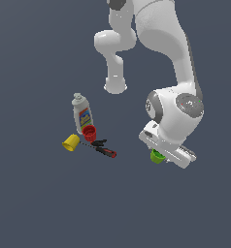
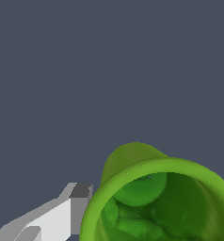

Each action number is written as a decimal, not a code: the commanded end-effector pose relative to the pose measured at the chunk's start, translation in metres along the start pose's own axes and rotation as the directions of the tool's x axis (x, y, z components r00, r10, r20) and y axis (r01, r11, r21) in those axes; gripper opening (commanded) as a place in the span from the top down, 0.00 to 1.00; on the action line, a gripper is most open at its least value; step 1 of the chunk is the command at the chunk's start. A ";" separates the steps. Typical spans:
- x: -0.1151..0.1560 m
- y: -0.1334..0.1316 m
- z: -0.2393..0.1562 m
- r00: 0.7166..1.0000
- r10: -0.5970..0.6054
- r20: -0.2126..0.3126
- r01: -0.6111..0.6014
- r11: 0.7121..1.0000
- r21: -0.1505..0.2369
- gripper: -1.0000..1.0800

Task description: Pick up a designated object from a clutter of objects.

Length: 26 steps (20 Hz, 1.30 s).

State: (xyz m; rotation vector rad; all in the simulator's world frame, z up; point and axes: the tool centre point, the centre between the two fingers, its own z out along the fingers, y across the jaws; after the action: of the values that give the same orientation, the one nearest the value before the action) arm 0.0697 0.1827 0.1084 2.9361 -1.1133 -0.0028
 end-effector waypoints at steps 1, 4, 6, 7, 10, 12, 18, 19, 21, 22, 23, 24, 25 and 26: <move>-0.010 0.007 -0.019 1.000 0.000 -0.001 0.000 1.000 0.002 1.00; -0.024 0.016 -0.042 1.000 0.000 -0.001 0.000 1.000 0.002 1.00; -0.033 0.022 -0.057 1.000 -0.001 -0.001 0.001 1.000 0.002 1.00; -0.037 0.025 -0.064 1.000 -0.001 -0.001 0.001 1.000 0.002 1.00; -0.051 0.034 -0.088 1.000 -0.001 -0.001 0.001 1.000 0.002 1.00; -0.060 0.041 -0.104 1.000 -0.001 -0.001 0.001 1.000 0.002 1.00; -0.088 0.060 -0.153 1.000 -0.001 -0.002 0.001 1.000 0.001 1.00; -0.093 0.063 -0.162 1.000 -0.001 -0.003 0.001 1.000 0.001 1.00; -0.103 0.069 -0.179 1.000 -0.001 -0.003 0.001 1.000 0.001 1.00; -0.108 0.073 -0.188 1.000 -0.001 -0.003 0.001 1.000 0.001 1.00; -0.113 0.076 -0.197 1.000 -0.001 -0.003 0.001 1.000 0.001 1.00; -0.118 0.080 -0.207 1.000 -0.001 -0.003 0.001 1.000 0.001 1.00; -0.123 0.083 -0.216 1.000 -0.001 -0.003 0.001 1.000 0.001 1.00; -0.129 0.086 -0.225 1.000 -0.001 -0.003 0.001 1.000 0.001 1.00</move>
State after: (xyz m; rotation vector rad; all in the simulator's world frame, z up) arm -0.0738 0.2022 0.3196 2.9360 -1.1120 0.0002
